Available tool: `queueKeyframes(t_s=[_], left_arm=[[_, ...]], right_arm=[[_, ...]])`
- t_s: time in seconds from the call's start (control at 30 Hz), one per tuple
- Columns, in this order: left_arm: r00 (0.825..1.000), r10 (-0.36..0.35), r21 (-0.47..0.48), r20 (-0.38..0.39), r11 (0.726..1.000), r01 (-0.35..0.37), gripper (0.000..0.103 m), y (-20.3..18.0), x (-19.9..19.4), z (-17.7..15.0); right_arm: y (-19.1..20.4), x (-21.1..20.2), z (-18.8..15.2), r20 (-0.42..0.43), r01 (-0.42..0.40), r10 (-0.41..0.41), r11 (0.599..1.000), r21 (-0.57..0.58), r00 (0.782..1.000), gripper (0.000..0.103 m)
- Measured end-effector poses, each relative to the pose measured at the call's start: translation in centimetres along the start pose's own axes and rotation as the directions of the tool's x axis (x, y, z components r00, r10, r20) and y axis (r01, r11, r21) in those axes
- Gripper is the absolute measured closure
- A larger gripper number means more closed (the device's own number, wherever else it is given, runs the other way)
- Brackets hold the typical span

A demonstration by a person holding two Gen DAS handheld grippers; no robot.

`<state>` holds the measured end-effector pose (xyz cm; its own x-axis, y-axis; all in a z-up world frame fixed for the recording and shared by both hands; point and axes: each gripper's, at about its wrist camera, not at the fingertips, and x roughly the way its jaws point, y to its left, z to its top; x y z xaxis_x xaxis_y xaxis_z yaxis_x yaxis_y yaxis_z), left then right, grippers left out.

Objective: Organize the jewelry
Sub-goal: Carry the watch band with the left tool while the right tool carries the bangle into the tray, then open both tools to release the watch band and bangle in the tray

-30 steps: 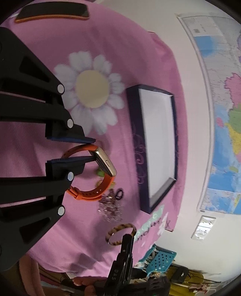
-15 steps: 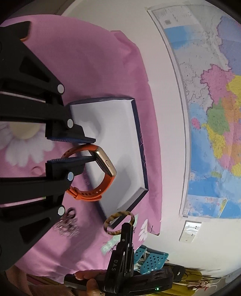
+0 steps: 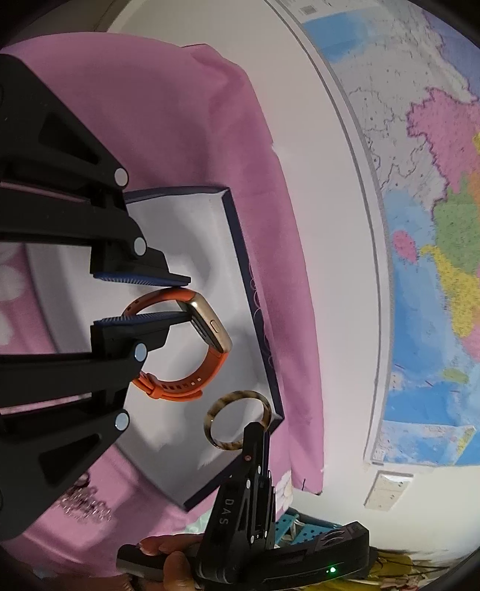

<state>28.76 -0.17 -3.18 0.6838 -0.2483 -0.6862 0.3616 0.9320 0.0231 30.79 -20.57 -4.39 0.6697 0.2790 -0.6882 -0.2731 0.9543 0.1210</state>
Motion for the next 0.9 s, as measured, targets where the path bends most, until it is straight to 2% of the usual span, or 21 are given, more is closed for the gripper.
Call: queueKeyframes(t_s=[0.23, 0.53, 0.8, 0.9], left_arm=[[0.998, 0.020, 0.053, -0.056, 0.998, -0.017, 0.089, -0.1, 3.4, 0.9], [0.992, 0.044, 0.119, -0.117, 0.992, -0.030, 0.088, -0.5, 6.3, 2.1], [0.984, 0.073, 0.130, -0.161, 0.990, -0.052, 0.088, -0.9, 8.3, 3.1], [0.981, 0.079, 0.122, -0.178, 0.991, -0.057, 0.088, -1.1, 8.9, 3.6]], right_arm=[[-0.6, 3.5, 1.0, -0.070, 0.028, -0.026, 0.999, 0.026, 0.997, 0.097], [-0.9, 5.6, 2.0, -0.125, 0.056, -0.047, 0.996, 0.068, 0.991, 0.097], [-1.0, 6.5, 2.5, -0.163, 0.079, -0.065, 0.993, 0.082, 0.985, 0.096], [-0.7, 6.8, 2.7, -0.159, 0.085, -0.070, 0.992, 0.089, 0.985, 0.093]])
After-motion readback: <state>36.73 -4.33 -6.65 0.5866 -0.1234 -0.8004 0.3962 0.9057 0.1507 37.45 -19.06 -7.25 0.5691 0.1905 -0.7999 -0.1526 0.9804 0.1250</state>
